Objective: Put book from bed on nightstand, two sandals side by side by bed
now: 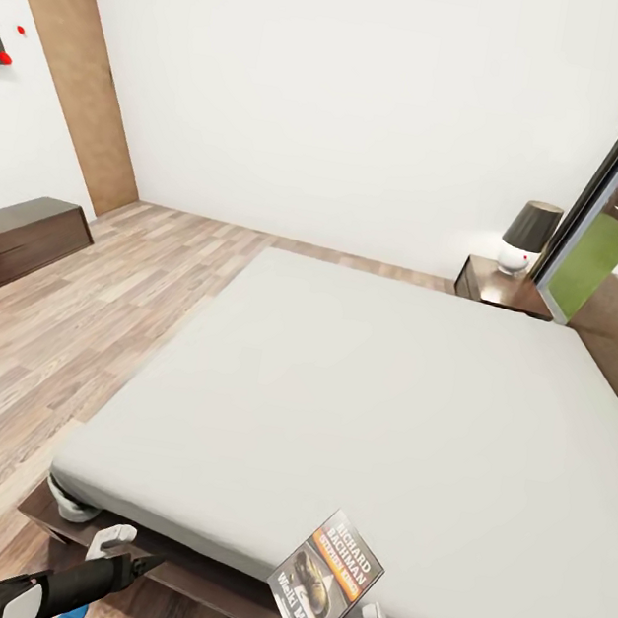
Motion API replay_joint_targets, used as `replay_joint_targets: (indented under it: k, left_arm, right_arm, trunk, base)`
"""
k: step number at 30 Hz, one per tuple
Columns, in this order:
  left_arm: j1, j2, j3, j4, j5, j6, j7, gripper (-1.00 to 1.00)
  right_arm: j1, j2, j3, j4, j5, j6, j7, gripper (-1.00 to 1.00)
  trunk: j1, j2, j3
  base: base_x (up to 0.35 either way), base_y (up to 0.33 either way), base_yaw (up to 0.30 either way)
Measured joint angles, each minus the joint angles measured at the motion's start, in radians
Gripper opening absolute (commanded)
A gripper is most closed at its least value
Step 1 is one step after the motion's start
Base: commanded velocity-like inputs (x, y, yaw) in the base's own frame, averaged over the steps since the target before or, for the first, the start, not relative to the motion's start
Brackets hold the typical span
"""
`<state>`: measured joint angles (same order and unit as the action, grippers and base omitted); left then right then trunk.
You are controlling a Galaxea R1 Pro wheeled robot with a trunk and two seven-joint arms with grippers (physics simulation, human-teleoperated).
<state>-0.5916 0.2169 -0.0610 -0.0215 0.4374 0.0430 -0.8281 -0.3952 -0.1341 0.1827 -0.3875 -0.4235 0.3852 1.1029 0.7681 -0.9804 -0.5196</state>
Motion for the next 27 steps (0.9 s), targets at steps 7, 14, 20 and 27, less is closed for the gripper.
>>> replay_joint_targets:
  k: [7, 14, 20, 27]
  left_arm:
    - [0.000, -0.001, 0.000, 0.000, 0.000, 0.000, 0.003, 1.00]
    - [0.000, -0.001, 0.000, 0.000, 0.000, 0.000, 0.003, 1.00]
    - [0.000, -0.001, 0.000, 0.000, 0.000, 0.000, 0.002, 1.00]
    - [0.000, -0.001, 0.000, 0.000, 0.000, 0.000, 0.002, 1.00]
  right_arm:
    - [0.000, -0.001, -0.001, 0.000, -0.001, 0.000, 0.000, -1.00]
    - [0.000, -0.002, -0.002, 0.000, -0.003, 0.000, 0.000, -1.00]
    - [0.000, -0.009, -0.009, 0.003, -0.005, 0.002, 0.001, -1.00]
    - [0.000, -0.041, -0.011, 0.006, -0.006, 0.007, 0.012, -1.00]
  trunk:
    - [0.000, 0.000, 0.007]
    - [0.000, 0.000, 0.018]
    - [0.000, 0.000, 0.025]
    - [0.000, 0.000, 0.027]
  base:
    - [0.000, 0.000, 0.000]
    - [0.000, 0.000, 0.009]
    - [0.000, 0.000, 0.076]
    - [0.000, 0.000, 0.012]
